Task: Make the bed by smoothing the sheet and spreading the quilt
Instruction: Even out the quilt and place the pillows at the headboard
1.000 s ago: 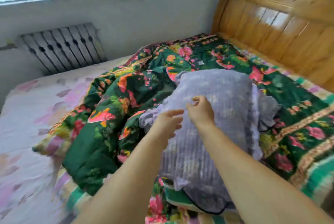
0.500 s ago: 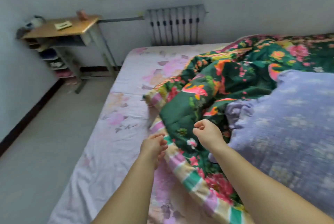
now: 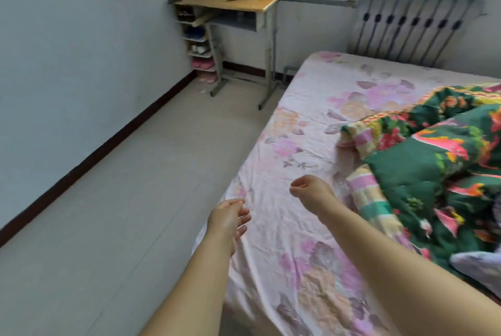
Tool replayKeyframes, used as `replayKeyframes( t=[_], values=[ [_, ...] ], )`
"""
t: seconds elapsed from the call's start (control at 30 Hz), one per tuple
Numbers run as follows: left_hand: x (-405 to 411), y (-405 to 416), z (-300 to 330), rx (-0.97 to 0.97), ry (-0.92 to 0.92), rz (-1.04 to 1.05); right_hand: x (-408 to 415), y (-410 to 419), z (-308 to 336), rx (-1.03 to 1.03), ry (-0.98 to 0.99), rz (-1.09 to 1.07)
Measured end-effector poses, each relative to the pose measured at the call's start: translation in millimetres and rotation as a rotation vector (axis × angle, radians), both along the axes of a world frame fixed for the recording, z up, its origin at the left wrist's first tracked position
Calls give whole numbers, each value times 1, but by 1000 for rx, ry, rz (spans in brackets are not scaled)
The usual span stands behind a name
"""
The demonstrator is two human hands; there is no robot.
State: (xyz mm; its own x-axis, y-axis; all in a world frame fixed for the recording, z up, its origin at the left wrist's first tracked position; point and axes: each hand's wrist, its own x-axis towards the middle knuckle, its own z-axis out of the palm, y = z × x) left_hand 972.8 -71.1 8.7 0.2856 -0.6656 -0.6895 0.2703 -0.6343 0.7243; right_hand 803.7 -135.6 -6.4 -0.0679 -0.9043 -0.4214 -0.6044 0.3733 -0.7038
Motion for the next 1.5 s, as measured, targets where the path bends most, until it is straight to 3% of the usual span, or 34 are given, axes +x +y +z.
replayKeyframes(
  t=[0.23, 0.5, 0.7, 0.83, 1.0, 1.33, 1.5],
  values=[
    [102, 18, -10, 18, -38, 194, 80, -14, -32, 94, 34, 133],
    [188, -31, -11, 8, -84, 156, 161, -61, -61, 148, 28, 129],
    [244, -117, -3, 6, -221, -138, 195, -115, -80, 234, 36, -92],
    [275, -170, -4, -55, -297, -332, 223, -145, -85, 237, 106, -125],
    [289, -189, -14, 9, -205, -422, 253, -151, -78, 239, 82, -198],
    [335, -276, 28, -201, -196, -867, 257, -161, -33, 129, 158, -591],
    [343, -320, 36, -216, -216, -931, 274, -166, -19, 92, 125, -712]
  ],
)
